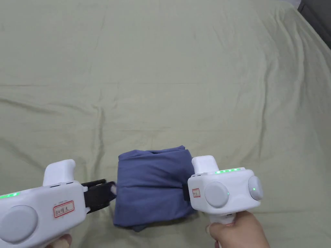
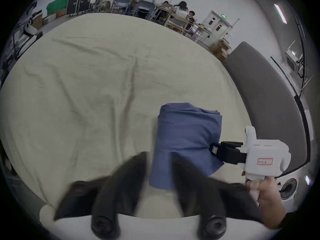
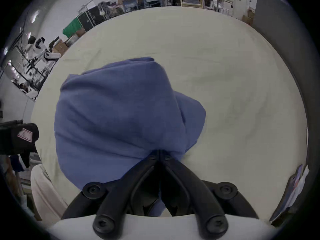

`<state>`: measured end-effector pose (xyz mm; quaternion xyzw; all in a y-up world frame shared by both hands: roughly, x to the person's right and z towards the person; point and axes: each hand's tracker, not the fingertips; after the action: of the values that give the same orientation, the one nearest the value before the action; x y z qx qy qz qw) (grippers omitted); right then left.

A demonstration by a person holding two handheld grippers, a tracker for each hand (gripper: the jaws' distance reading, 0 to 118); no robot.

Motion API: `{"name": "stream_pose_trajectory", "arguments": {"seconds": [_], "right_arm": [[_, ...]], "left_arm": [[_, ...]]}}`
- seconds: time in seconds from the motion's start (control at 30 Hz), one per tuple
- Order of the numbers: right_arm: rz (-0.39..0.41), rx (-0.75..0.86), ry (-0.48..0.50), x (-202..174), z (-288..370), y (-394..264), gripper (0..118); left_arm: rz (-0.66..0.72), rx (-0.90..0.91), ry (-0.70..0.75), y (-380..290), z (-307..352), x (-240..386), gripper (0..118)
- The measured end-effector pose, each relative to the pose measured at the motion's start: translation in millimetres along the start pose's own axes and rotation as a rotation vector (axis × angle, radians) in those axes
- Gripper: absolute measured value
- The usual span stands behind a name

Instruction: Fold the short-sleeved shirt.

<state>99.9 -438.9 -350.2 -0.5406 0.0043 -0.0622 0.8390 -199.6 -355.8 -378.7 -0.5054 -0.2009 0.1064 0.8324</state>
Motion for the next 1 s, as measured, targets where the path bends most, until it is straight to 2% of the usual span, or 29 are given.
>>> {"name": "stream_pose_trajectory", "arguments": {"seconds": [0.03, 0.17, 0.3, 0.33, 0.37, 0.4, 0.43, 0.47, 0.5, 0.57, 0.6, 0.77, 0.9, 1.0], "right_arm": [[0.000, 0.001, 0.002, 1, 2, 1, 4], [-0.028, 0.005, 0.022, 6, 3, 0, 4], [-0.042, 0.013, 0.034, 8, 3, -2, 4], [-0.044, 0.014, 0.036, 9, 3, -2, 4], [-0.047, 0.017, 0.039, 10, 3, -3, 4], [-0.052, 0.019, 0.043, 11, 3, -4, 4], [-0.057, 0.021, 0.045, 12, 4, -4, 4], [-0.060, 0.023, 0.048, 12, 4, -5, 4], [-0.064, 0.024, 0.050, 13, 4, -5, 4], [-0.070, 0.027, 0.055, 13, 5, -5, 4], [-0.074, 0.028, 0.055, 13, 7, -5, 4], [-0.132, 0.078, 0.066, 9, 38, -4, 4], [-0.121, 0.120, -0.061, -14, 64, 6, 4], [-0.117, 0.122, -0.076, -47, 74, 20, 4]], "left_arm": [[-0.003, -0.003, 0.000, 1, -6, 2, 118], [-0.027, 0.026, 0.007, -7, -26, 14, 118], [-0.095, -0.085, 0.042, 7, -63, 25, 118], [-0.120, -0.097, 0.054, 8, -71, 30, 112], [-0.146, -0.103, 0.060, 6, -79, 35, 99], [-0.158, -0.108, 0.062, 5, -85, 39, 71], [-0.154, -0.107, 0.053, 4, -88, 41, 59], [-0.142, -0.112, 0.029, 2, -89, 44, 56], [-0.146, -0.115, 0.075, 1, -88, 49, 56], [-0.196, -0.096, 0.076, 1, -81, 57, 37], [-0.188, -0.100, 0.058, 2, -78, 57, 32], [-0.139, -0.093, 0.006, 13, -64, 37, 27], [-0.125, -0.088, -0.027, 25, -37, 13, 26], [-0.145, -0.060, 0.068, 38, -12, -19, 26]]}}
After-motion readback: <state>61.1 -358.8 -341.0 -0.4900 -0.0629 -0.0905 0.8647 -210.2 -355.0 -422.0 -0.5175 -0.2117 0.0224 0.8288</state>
